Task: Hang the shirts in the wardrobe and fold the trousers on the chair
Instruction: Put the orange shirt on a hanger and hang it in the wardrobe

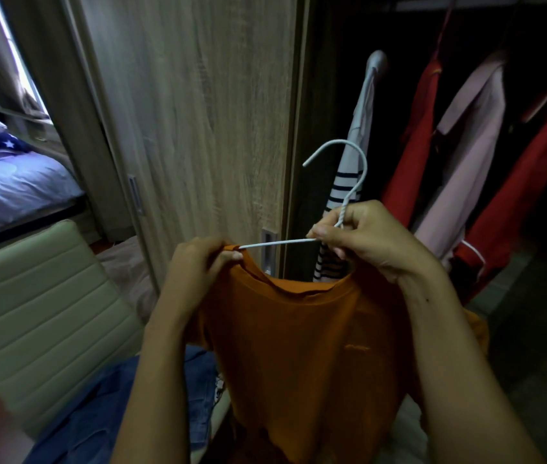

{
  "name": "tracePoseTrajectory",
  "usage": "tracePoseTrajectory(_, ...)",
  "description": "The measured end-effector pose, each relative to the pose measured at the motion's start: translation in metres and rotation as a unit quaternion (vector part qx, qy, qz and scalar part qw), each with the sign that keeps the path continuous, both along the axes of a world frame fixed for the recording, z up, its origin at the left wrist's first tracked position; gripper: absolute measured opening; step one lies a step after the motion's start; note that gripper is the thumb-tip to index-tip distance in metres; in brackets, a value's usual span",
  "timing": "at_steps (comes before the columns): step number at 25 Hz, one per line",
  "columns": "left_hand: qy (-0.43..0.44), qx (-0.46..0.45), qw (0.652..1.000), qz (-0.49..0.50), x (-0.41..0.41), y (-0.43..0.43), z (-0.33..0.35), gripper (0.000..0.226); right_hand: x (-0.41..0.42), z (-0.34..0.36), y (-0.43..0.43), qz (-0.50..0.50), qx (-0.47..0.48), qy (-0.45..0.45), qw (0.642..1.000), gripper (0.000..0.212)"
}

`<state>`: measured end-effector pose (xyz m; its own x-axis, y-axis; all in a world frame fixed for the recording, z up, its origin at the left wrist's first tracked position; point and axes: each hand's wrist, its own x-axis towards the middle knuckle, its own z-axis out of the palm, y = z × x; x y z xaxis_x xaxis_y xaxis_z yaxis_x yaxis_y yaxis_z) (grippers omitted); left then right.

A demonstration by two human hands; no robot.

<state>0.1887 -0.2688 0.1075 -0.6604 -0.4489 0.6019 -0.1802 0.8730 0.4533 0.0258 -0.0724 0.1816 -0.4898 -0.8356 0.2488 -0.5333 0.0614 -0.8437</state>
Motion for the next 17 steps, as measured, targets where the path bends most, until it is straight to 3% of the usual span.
tracePoseTrajectory(3,0.043,0.014,0.999,-0.024,-0.009,0.016,0.002,0.018,0.003,-0.001,-0.003,-0.004,0.004,0.031,1.000,0.020)
tracePoseTrajectory(10,0.110,0.039,0.993,0.002,-0.022,0.028,0.003,0.020,0.004,-0.005,0.005,-0.021,-0.035,-0.001,0.999,0.014)
tracePoseTrajectory(14,0.158,0.067,0.984,0.053,-0.019,0.020,0.007,0.022,-0.016,-0.010,0.035,-0.069,0.059,0.104,0.990,0.019)
tracePoseTrajectory(16,0.175,0.089,0.979,0.060,-0.019,0.015,0.006,0.021,-0.017,-0.022,0.043,-0.123,0.061,0.140,0.981,0.009)
tracePoseTrajectory(17,0.182,0.098,0.976,0.065,-0.019,0.012,0.006,0.020,-0.018,-0.028,0.044,-0.158,0.043,0.150,0.975,0.014)
